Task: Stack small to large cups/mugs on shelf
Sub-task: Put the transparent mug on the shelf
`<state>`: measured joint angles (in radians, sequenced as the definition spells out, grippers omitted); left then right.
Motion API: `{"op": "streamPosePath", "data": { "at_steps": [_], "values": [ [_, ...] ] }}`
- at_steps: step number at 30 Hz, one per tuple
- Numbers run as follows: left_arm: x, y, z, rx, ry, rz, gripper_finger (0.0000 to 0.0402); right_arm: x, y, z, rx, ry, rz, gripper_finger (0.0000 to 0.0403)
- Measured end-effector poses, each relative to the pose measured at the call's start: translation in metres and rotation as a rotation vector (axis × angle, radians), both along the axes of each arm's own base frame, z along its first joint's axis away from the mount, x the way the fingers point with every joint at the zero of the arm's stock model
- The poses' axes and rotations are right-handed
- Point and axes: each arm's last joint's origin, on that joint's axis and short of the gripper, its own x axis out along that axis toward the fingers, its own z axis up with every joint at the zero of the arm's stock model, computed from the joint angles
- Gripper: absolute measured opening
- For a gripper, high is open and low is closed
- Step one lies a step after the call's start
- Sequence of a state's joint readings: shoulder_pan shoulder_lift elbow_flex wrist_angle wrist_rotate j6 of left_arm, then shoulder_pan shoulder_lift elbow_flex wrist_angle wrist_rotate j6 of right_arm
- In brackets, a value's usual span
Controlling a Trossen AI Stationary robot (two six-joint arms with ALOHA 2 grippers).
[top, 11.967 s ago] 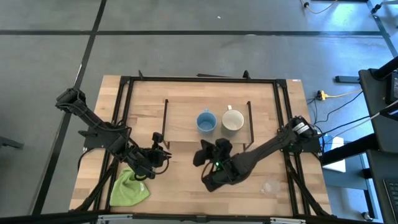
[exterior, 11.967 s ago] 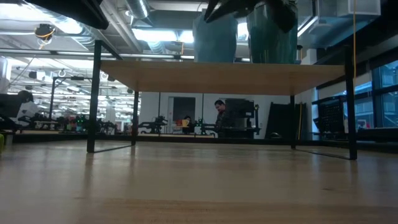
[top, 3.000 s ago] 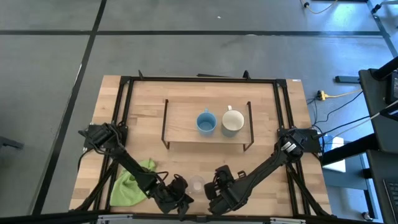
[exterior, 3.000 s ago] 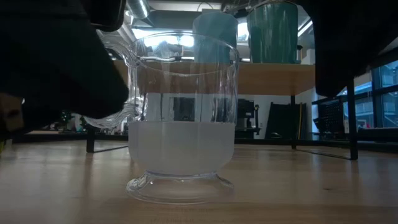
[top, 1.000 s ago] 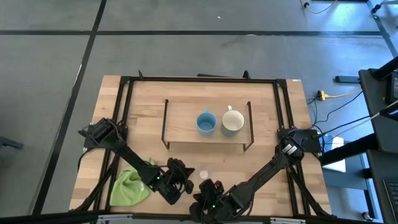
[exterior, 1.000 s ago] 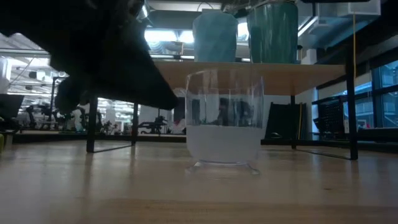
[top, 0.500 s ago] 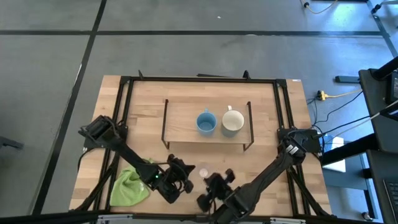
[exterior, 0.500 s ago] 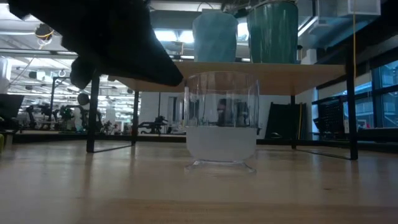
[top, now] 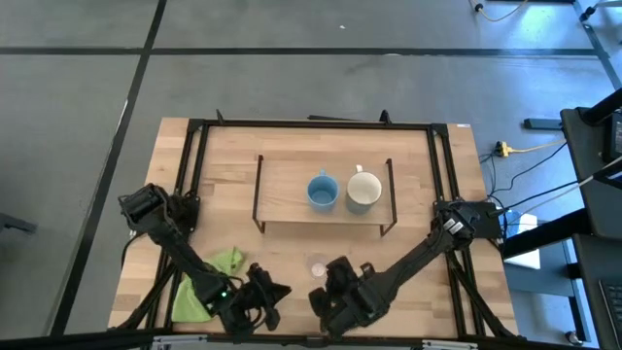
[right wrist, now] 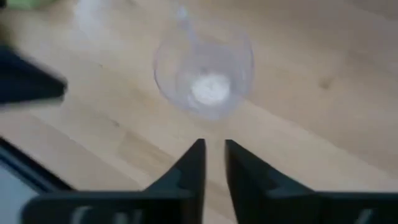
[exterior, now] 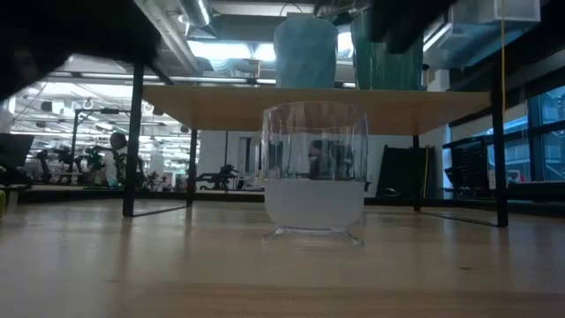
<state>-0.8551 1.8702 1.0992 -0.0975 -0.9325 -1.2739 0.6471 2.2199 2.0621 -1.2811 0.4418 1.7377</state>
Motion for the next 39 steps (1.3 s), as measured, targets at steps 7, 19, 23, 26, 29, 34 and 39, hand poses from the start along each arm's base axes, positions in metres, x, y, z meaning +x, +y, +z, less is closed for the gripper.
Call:
{"op": "streamPosePath", "data": {
  "at_steps": [7, 19, 23, 26, 29, 34, 39],
  "values": [
    [-0.019, -0.012, 0.019, -0.034, 0.017, -0.122, 0.0064, 0.000, -0.049, 0.039, -0.052, 0.205, 0.005, 0.0182],
    [-0.028, 0.000, 0.058, 0.023, 0.068, -0.304, 0.0080, 0.028, -0.077, 0.016, 0.148, 0.256, 0.041, 0.0225],
    [-0.032, 0.005, 0.058, 0.066, 0.102, -0.297, 0.0079, 0.030, -0.074, 0.009, 0.168, 0.260, 0.043, 0.0209],
    [-0.033, 0.006, 0.056, 0.072, 0.131, -0.313, 0.0079, 0.034, -0.072, -0.001, 0.190, 0.226, 0.029, 0.0200],
    [-0.034, 0.006, 0.055, 0.075, 0.153, -0.328, 0.0079, 0.035, -0.071, -0.008, 0.199, 0.217, 0.008, 0.0195],
    [-0.037, 0.006, 0.053, 0.099, 0.178, -0.342, 0.0079, 0.033, -0.071, -0.017, 0.197, 0.228, -0.021, 0.0190],
    [-0.038, 0.007, 0.052, 0.115, 0.200, -0.352, 0.0079, 0.038, -0.069, -0.030, 0.226, 0.176, -0.028, 0.0180]
  ]
}}
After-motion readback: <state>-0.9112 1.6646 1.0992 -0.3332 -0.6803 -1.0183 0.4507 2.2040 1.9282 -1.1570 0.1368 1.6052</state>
